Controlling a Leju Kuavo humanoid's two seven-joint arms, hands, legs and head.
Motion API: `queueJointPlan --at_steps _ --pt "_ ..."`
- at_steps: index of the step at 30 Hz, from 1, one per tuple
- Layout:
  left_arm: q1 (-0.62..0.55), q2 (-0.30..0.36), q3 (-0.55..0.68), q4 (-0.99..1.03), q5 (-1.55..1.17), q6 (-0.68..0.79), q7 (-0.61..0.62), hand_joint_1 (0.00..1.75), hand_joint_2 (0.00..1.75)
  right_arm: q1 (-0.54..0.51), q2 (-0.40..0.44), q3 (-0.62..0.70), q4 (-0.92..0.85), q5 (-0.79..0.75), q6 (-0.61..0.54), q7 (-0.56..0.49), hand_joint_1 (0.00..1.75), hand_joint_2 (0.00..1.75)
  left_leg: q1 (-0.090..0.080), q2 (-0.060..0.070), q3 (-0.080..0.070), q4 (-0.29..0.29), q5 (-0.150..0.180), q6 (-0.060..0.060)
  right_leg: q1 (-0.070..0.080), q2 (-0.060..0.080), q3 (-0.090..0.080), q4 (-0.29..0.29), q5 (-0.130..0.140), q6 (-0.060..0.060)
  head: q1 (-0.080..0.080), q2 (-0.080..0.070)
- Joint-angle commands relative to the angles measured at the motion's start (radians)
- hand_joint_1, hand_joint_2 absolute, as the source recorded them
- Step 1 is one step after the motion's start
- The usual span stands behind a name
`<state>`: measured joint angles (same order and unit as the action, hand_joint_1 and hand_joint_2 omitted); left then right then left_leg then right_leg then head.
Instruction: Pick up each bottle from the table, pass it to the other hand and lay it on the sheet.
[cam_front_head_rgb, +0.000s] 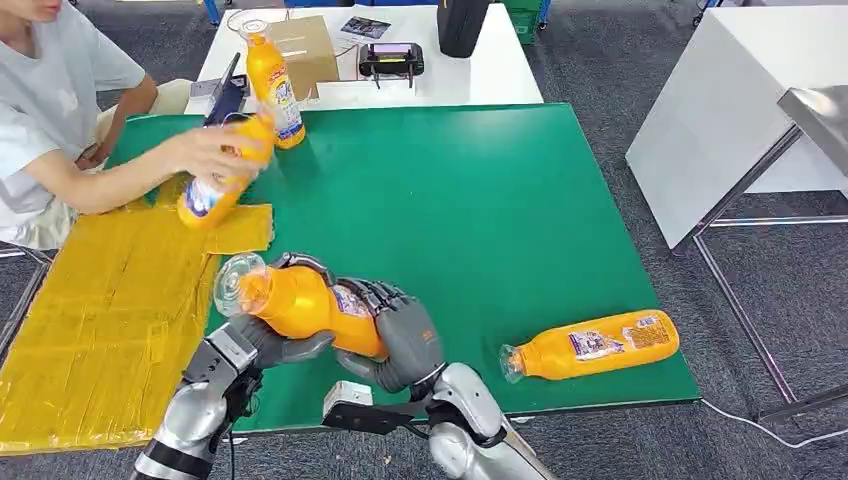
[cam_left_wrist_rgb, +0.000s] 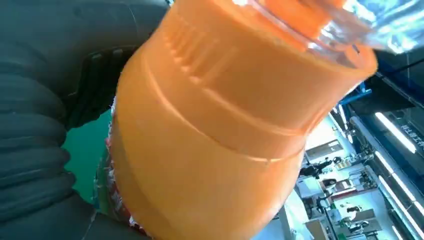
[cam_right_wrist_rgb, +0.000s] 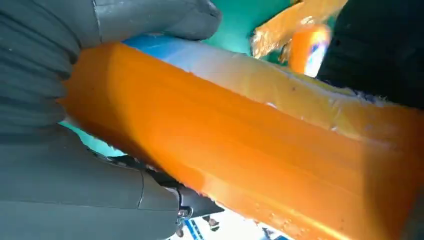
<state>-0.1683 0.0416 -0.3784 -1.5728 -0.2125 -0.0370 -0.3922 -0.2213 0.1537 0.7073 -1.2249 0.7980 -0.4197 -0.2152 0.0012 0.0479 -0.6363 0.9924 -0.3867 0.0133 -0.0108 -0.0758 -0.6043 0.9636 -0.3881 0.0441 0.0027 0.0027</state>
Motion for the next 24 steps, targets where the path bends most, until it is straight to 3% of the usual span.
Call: queueJointPlan --at_steps 1,3,6,8,10,13,15,17,18,22,24 --pt "-0.058 0.005 -0.013 -0.063 -0.213 0.205 0.024 1.75 1.75 0.089 -0.049 -0.093 -0.217 -0.067 -0.129 -0.075 0.0 1.75 0.001 -0.005 0.001 0.001 -0.001 0.0 0.0 0.001 0.002 0.0 -0.002 -0.001 0.0 0.0" --pt "-0.085 0.014 -0.03 -0.048 -0.417 0.33 0.082 1.75 1.75 0.137 -0.061 -0.142 -0.331 -0.095 -0.187 -0.104 0.0 1.75 0.001 -0.007 0.002 0.002 -0.002 -0.001 0.0 0.001 0.004 0.001 -0.004 -0.001 0.0 0.0" --pt "-0.132 0.051 -0.07 -0.02 -0.602 0.371 0.161 1.75 1.75 0.217 -0.098 -0.224 -0.527 -0.165 -0.229 -0.156 0.0 1.75 0.001 -0.009 -0.001 0.002 -0.001 0.0 0.0 -0.003 0.001 0.002 -0.003 -0.001 0.0 0.0" --pt "-0.175 0.087 -0.092 0.024 -0.876 0.4 0.286 1.75 1.75 0.264 -0.101 -0.285 -0.634 -0.227 -0.254 -0.201 0.0 1.75 0.001 -0.011 0.002 0.002 -0.002 -0.001 0.0 -0.002 0.003 0.002 -0.005 -0.001 0.0 0.0" --pt "-0.226 0.104 -0.109 0.08 -1.028 0.386 0.356 1.75 1.75 0.289 -0.103 -0.316 -0.686 -0.236 -0.26 -0.22 0.0 1.75 0.0 -0.009 -0.001 0.001 0.0 0.0 -0.001 -0.002 0.001 0.001 -0.002 -0.001 0.0 0.0" --pt "-0.407 0.124 -0.178 0.335 -1.329 0.278 0.493 1.75 1.75 0.283 -0.099 -0.33 -0.722 -0.255 -0.269 -0.254 0.0 1.75 0.001 -0.014 0.001 0.002 -0.001 -0.001 -0.001 -0.004 0.004 0.002 -0.004 -0.002 0.0 0.0" --pt "-0.548 0.165 -0.332 0.523 -1.358 0.217 0.598 1.75 1.75 0.264 -0.099 -0.319 -0.721 -0.264 -0.267 -0.26 0.0 1.75 0.0 -0.011 0.0 0.0 0.001 -0.001 0.0 -0.004 0.001 0.001 -0.002 -0.001 0.0 0.0" --pt "-0.648 0.139 -0.399 0.751 -1.358 0.189 0.631 1.75 1.75 0.229 -0.094 -0.3 -0.699 -0.262 -0.265 -0.255 0.0 1.75 0.001 -0.011 0.001 0.0 0.001 -0.001 0.0 -0.004 0.002 0.001 -0.001 -0.001 0.0 0.0" --pt "-0.657 0.132 -0.4 0.789 -1.358 0.215 0.627 1.75 1.75 0.223 -0.092 -0.296 -0.694 -0.259 -0.268 -0.252 0.0 1.75 0.001 -0.014 0.003 0.001 0.001 -0.001 0.0 -0.004 0.004 0.001 -0.002 -0.002 0.0 0.0" --pt "-0.652 0.131 -0.4 0.787 -1.358 0.222 0.631 1.75 1.75 0.226 -0.092 -0.296 -0.69 -0.258 -0.27 -0.252 0.0 1.75 0.001 -0.003 0.003 0.0 0.001 -0.003 0.0 0.004 0.002 0.0 0.002 -0.004 0.0 0.0" --pt "-0.679 0.141 -0.455 0.819 -1.358 0.109 0.65 1.75 1.75 0.218 -0.099 -0.285 -0.685 -0.255 -0.269 -0.251 0.0 1.75 0.001 -0.002 0.003 0.0 0.001 -0.003 0.0 0.005 0.002 0.001 0.001 -0.004 0.0 0.0"
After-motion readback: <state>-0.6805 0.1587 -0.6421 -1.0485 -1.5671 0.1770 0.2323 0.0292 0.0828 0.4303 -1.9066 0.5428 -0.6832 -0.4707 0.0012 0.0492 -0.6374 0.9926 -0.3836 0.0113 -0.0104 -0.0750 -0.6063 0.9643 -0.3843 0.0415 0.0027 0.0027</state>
